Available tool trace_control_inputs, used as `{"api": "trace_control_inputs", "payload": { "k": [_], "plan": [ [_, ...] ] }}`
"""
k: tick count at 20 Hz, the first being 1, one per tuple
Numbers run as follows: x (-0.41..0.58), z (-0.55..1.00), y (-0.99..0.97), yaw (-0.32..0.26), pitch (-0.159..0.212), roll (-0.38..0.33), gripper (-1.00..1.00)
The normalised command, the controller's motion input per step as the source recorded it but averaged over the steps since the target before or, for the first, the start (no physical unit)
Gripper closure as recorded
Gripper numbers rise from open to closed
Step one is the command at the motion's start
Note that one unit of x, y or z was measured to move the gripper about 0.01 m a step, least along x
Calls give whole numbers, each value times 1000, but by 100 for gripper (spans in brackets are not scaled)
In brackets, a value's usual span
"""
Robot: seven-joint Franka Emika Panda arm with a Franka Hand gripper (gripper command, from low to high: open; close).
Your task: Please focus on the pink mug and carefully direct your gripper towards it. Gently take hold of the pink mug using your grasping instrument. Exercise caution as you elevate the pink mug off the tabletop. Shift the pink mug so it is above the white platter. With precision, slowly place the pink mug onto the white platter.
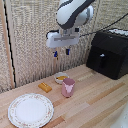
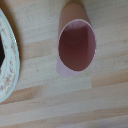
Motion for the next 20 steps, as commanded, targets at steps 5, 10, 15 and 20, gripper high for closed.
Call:
{"api": "trace_control_inputs", "payload": {
  "k": [5, 10, 15, 20],
  "plan": [
    [-587, -39, -263, -57, 19, 32, -100],
    [-497, -1, -362, -79, 25, 40, -100],
    [-242, -146, -247, -29, 4, 9, -100],
    [-77, -325, -161, -1, 0, 0, -100]
  ]
}}
